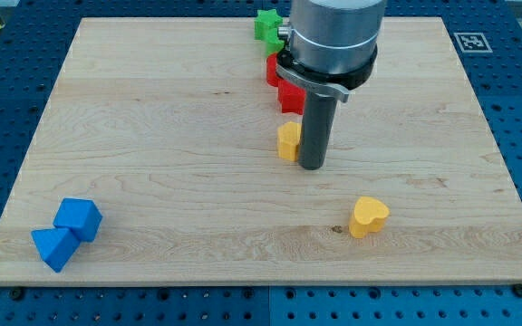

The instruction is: Move the hexagon close to the bottom of the red star

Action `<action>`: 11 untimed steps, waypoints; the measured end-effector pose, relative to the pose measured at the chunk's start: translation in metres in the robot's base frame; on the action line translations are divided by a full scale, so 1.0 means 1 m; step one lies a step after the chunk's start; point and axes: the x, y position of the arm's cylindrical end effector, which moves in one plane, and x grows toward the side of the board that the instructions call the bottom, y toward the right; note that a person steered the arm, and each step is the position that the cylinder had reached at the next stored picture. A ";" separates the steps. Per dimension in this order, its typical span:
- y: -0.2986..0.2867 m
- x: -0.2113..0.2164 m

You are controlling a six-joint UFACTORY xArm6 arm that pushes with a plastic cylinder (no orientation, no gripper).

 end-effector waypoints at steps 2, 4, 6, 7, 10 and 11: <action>-0.038 0.012; -0.050 0.001; -0.049 -0.007; -0.048 -0.006; -0.019 -0.004; -0.019 -0.007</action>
